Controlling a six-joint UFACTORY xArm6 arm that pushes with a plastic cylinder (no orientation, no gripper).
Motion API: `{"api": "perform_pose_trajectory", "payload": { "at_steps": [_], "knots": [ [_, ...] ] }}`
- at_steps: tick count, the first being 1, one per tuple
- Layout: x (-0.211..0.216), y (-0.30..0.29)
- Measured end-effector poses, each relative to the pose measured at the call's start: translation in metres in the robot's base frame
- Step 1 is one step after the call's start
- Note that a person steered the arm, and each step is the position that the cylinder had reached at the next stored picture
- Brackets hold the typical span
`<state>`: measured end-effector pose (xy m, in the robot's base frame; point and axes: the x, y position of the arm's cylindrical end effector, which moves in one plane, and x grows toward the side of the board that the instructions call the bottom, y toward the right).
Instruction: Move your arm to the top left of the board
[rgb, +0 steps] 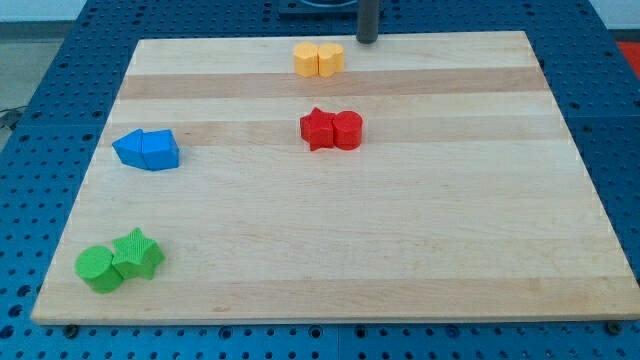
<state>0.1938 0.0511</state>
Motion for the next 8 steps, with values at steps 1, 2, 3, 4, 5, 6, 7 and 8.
{"api": "perform_pose_trajectory", "payload": {
  "at_steps": [1, 2, 3, 4, 5, 6, 7, 8],
  "knots": [
    [-0.001, -0.011],
    [-0.001, -0.04],
    [0.001, -0.049],
    [0.001, -0.061],
    [0.001, -0.085],
    [0.001, -0.095],
    [0.0, -0.148],
    [0.0, -0.154]
  ]
}}
